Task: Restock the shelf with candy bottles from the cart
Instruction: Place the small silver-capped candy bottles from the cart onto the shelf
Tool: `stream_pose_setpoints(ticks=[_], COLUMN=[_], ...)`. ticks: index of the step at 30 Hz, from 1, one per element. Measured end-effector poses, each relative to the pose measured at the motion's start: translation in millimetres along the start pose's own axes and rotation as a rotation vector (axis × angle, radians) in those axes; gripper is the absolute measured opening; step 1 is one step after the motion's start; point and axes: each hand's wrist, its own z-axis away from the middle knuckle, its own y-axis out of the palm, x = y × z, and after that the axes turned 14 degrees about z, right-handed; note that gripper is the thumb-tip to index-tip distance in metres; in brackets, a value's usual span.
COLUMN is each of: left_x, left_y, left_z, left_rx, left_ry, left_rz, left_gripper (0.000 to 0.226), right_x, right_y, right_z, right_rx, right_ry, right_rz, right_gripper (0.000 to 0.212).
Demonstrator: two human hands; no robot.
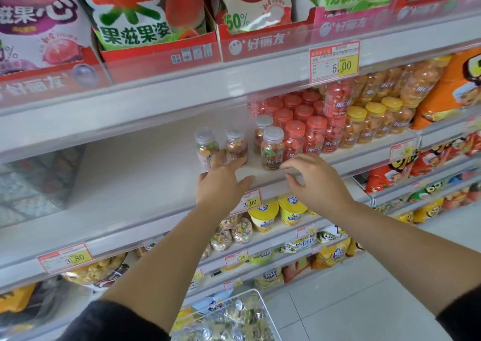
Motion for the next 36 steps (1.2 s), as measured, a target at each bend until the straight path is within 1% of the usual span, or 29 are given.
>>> stream_pose_setpoints(ticks=[3, 5, 8, 9, 11, 13, 15, 18, 22, 25, 29, 36], left_x=[-1, -2, -6, -7, -12, -15, -18, -17, -17, -15, -14, -11], left_y=[2, 4, 8, 8, 6, 4, 4, 6, 10, 13, 14, 17], left_z=[-20, -34, -52, -57, -63, -69, -76, -86, -94, -102, -109, -118], left_rx=[0.017, 0.022, 0.000, -0.011, -0.010, -0.003, -0.015, -0.053, -0.063, -0.038, 0.013, 0.045], left_ry=[0.004, 0.036, 0.065, 0.062, 0.047, 0.003, -0.087, -0.182, -0.199, -0.211, -0.170, -0.125], left_rz=[0.152, 0.265, 0.349, 0.369, 0.412, 0.442, 0.492, 0.570, 0.649, 0.725, 0.690, 0.649], left_gripper=[0.059, 0.056, 0.033, 0.031, 0.036, 0.032, 0.027, 0.040, 0.048, 0.061, 0.066, 0.071], right_x=[-6, -8, -8, -8, -10, -12, -13, -11, -12, -11, -11, -13], right_y=[1, 0, -1, -1, -1, -1, 0, 0, 0, 1, 2, 5], right_z=[2, 3, 1, 1, 0, 0, 1, 1, -1, -1, -1, 0], right_rx=[0.029, 0.032, 0.018, 0.012, -0.001, -0.009, -0.010, -0.025, -0.026, -0.029, -0.034, -0.040], right_ry=[0.009, 0.004, -0.019, -0.026, -0.031, -0.035, -0.040, -0.049, -0.053, -0.054, -0.059, -0.069], right_rz=[0.030, 0.029, 0.048, 0.057, 0.070, 0.079, 0.086, 0.087, 0.091, 0.094, 0.100, 0.112], right_gripper=[0.021, 0.021, 0.020, 0.020, 0.020, 0.021, 0.021, 0.021, 0.022, 0.022, 0.023, 0.024])
